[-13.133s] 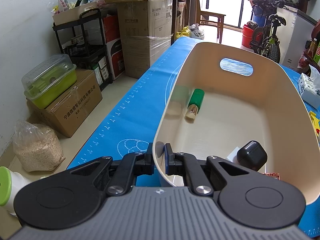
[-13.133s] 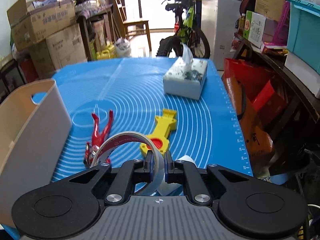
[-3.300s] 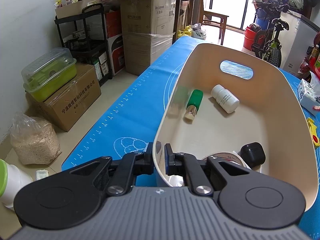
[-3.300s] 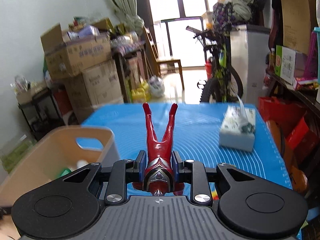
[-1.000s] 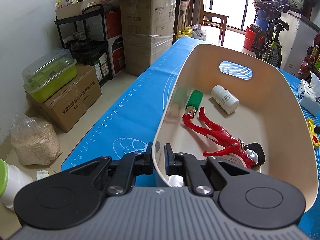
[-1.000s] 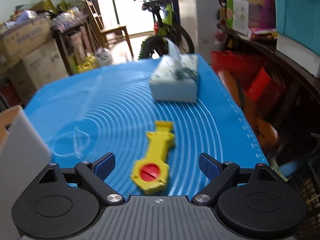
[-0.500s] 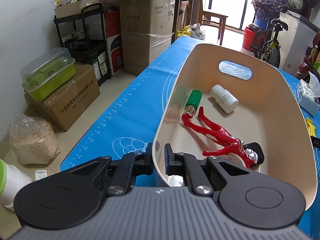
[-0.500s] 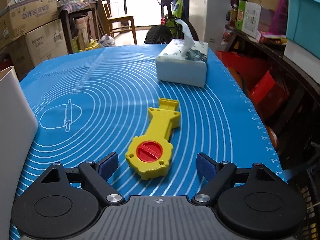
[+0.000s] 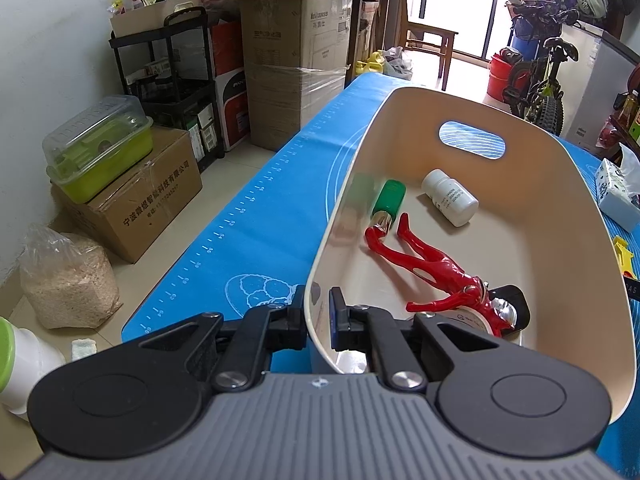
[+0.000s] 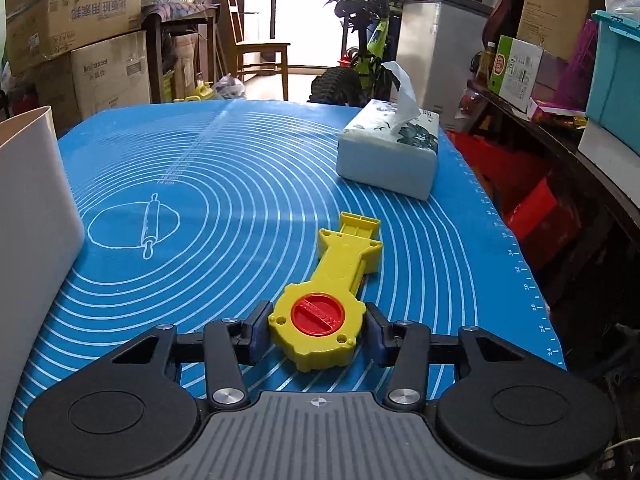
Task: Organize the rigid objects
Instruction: 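Grasp the yellow plastic tool with the right tool, then carry the yellow plastic tool into the basket with the right tool and release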
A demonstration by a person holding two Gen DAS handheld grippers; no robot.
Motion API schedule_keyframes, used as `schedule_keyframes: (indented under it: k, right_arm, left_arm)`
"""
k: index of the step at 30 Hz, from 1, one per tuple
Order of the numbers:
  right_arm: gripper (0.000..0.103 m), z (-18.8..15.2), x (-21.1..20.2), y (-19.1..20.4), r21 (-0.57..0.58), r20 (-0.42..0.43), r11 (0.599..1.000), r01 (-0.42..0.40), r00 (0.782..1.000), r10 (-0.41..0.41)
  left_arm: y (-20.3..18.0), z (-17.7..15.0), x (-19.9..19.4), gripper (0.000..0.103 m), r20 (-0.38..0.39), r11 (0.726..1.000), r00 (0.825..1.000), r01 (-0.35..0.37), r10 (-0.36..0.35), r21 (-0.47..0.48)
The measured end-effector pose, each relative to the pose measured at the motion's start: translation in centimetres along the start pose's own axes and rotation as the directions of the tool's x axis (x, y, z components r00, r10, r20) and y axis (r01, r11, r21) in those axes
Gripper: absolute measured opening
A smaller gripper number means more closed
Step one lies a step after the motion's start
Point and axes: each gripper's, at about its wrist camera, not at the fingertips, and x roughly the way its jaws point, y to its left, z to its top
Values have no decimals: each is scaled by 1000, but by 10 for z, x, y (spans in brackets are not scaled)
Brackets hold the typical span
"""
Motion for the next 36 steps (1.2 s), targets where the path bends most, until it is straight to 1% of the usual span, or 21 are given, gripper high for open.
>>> schedule_keyframes:
  k: [5, 10, 16, 23, 27, 30, 36]
  right_arm:
    - [53, 5, -6, -8, 36, 8, 999, 7, 1000, -8]
    - [53, 11, -14, -22, 117, 23, 993, -23, 1000, 20]
    - [51, 22, -35, -35, 192, 84, 980, -49, 996, 33]
    - [50, 35, -62, -32, 195, 152, 975, -108, 985, 79]
    - [50, 42, -83, -22, 169, 204, 974, -150, 972, 114]
    - [49, 48, -100, -12, 150, 244, 969, -194, 957, 154]
    - [50, 56, -129, 24, 82, 301, 951, -297, 917, 261]
  left_arm:
    - [0, 0, 0, 12, 0, 1000, 1000, 1, -1, -1]
    - [1, 0, -1, 12, -1, 1000, 1000, 3, -3, -4]
    - [1, 0, -2, 12, -1, 1000, 1000, 7, -7, -8]
    - [1, 0, -2, 12, -1, 1000, 1000, 9, -9, -11]
    - [1, 0, -2, 12, -1, 1000, 1000, 9, -9, -11]
    - [1, 0, -2, 12, -1, 1000, 1000, 9, -9, -11]
    - [1, 0, -2, 12, -1, 1000, 1000, 10, -10, -11]
